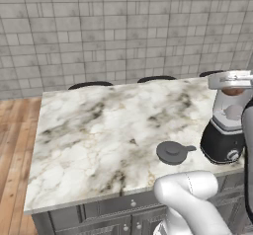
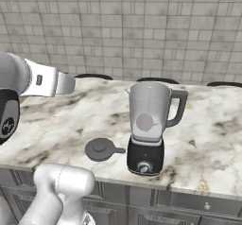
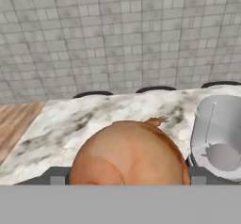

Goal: Grab the onions from the fridge, place them in the blender, close the lid, and turn on the blender to create a marinade.

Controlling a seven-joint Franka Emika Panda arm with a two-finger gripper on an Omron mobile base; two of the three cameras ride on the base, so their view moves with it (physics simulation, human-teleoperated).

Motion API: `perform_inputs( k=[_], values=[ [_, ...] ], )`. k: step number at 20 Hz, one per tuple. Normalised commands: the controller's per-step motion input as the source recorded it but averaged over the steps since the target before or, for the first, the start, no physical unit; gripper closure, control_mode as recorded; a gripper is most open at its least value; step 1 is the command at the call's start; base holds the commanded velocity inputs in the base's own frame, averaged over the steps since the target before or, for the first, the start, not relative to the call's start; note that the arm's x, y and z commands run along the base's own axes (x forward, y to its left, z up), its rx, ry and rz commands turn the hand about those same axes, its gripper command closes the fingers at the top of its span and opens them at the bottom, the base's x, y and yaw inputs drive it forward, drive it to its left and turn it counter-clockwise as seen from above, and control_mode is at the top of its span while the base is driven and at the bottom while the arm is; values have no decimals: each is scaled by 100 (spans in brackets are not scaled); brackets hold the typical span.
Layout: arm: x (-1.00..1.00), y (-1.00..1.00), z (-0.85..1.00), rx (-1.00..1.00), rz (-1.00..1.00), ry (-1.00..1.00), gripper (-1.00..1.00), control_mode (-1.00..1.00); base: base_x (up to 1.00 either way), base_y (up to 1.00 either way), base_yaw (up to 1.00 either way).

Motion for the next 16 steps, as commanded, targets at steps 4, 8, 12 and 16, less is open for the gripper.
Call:
perform_inputs(
  k=[4,8,12,16],
  values=[
    [0,-100,27,-9,-2,12,100,-100,0,0,0],
    [22,-84,-19,-1,-2,20,100,-100,0,0,0],
    [63,-65,-43,0,0,26,100,-100,0,0,0],
    [86,-54,-38,0,0,27,100,-100,0,0,0]
  ],
)
